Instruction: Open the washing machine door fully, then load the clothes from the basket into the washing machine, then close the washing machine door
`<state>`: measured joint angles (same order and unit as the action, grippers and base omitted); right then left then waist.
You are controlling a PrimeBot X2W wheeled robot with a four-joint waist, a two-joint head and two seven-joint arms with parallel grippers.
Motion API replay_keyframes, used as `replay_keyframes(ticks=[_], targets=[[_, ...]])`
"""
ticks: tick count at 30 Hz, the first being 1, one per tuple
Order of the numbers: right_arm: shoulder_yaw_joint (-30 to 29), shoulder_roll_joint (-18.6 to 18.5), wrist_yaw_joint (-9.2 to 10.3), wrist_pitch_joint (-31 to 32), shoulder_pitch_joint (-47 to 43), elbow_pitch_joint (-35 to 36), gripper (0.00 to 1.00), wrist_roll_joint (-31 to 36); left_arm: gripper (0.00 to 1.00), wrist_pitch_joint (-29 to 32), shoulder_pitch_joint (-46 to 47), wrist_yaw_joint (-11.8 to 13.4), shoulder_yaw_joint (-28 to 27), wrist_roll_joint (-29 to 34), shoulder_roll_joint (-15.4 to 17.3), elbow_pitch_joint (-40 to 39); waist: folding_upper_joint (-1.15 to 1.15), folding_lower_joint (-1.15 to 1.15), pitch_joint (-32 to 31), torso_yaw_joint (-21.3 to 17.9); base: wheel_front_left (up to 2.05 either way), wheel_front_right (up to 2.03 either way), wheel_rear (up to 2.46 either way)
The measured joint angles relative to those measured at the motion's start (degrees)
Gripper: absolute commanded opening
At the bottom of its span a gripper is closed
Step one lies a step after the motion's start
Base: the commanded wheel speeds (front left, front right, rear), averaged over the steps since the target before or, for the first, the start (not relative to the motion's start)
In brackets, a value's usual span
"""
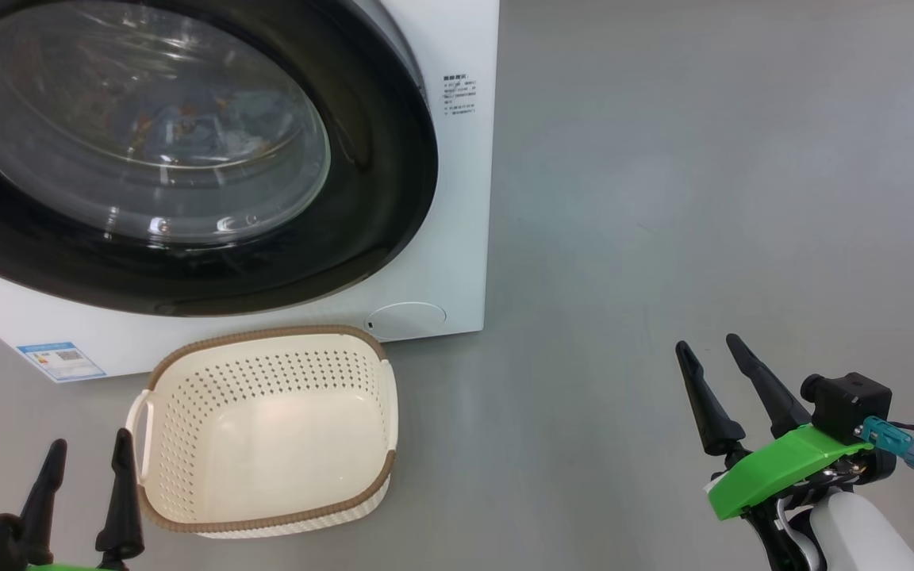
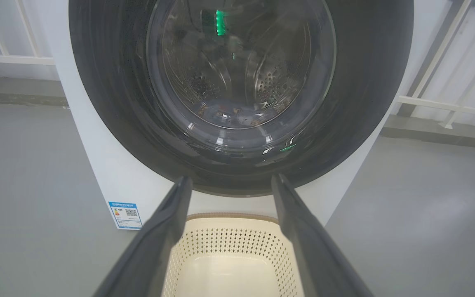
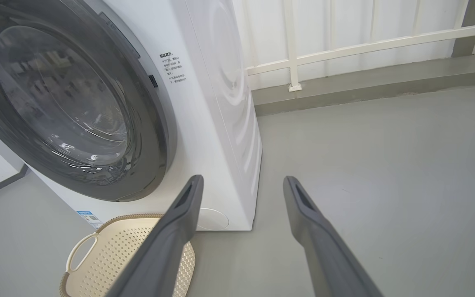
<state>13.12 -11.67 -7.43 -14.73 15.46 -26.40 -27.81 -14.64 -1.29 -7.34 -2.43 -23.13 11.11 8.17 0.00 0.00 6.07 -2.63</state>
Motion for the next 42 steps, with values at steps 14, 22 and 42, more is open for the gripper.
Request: replay_keyframes(ticks=[14, 22, 42], targets=[[0.4, 2.4, 0.00, 0.1, -4.3, -6.1, 0.00, 0.0, 0.00, 0.0, -0.1, 0.0, 2.0, 0.2, -5.0, 5.7, 0.00, 0.00, 0.2, 0.0, 0.00, 0.00, 0.00], [0.1, 3.2, 0.00, 0.7, -6.3, -7.8, 0.00, -2.1, 0.00, 0.6, -0.2, 0.0, 2.5, -2.2, -6.7, 7.7, 0.00, 0.01, -0.1, 0.1, 0.00, 0.00, 0.00], [-3.4, 4.1, 0.00, 4.2, -6.8, -4.8, 0.00, -13.1, 0.00, 4.1, 0.0, 0.0, 2.1, -13.9, -6.7, 7.7, 0.00, 0.01, -1.1, 0.5, 0.00, 0.00, 0.00]])
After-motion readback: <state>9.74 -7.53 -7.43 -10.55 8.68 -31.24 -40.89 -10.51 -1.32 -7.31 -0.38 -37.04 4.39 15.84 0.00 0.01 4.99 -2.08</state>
